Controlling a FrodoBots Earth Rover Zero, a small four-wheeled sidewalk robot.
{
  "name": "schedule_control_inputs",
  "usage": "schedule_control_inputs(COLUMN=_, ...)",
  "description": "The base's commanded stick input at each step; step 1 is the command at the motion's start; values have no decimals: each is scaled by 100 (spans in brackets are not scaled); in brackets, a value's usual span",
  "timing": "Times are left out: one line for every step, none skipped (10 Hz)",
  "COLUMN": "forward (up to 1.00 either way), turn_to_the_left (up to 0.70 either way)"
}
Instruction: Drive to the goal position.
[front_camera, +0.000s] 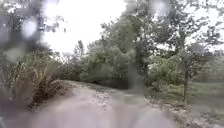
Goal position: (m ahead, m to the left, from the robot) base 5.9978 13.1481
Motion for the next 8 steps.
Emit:
schedule_control_inputs(forward=0, turn_to_the_left=0)
schedule_control_inputs(forward=0, turn_to_the_left=0)
schedule_control_inputs(forward=0, turn_to_the_left=0)
schedule_control_inputs(forward=0, turn_to_the_left=0)
schedule_control_inputs(forward=1, turn_to_the_left=0)
schedule_control_inputs(forward=18, turn_to_the_left=0)
schedule_control_inputs(forward=45, turn_to_the_left=0)
schedule_control_inputs(forward=45, turn_to_the_left=0)
